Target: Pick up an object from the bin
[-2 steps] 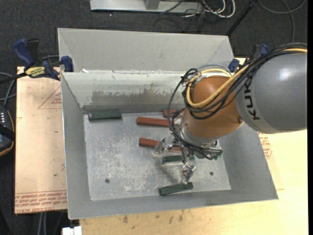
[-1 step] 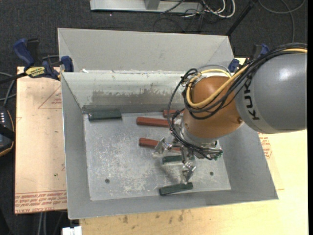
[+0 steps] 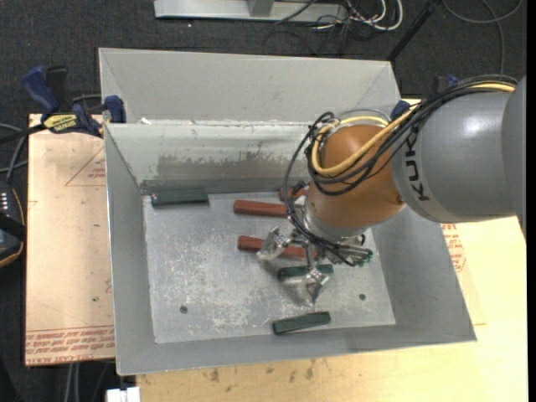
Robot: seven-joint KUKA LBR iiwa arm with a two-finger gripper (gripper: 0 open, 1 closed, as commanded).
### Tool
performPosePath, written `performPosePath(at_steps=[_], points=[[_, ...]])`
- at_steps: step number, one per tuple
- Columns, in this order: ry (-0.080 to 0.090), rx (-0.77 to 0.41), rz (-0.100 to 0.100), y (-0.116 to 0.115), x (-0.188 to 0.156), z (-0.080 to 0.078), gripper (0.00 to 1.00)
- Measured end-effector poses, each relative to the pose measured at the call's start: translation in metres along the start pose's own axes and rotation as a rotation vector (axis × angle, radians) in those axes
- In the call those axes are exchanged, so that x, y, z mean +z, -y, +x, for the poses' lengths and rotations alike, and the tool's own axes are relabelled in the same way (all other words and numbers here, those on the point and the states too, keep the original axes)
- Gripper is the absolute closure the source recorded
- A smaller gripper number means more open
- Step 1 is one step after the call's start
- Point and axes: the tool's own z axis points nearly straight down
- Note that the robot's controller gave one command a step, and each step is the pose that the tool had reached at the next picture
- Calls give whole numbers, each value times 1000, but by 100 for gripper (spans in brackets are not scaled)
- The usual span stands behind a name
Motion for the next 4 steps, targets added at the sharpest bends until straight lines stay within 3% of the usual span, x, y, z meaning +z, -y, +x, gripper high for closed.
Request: performPosePath(at_steps=[1,2,3,4], points=[[8,-226,5,52,9,-8,100],[8,-226,4,52,9,-8,100],[0,-441,1,88,-105,3,100],[-1,-442,-1,87,-104,3,100]])
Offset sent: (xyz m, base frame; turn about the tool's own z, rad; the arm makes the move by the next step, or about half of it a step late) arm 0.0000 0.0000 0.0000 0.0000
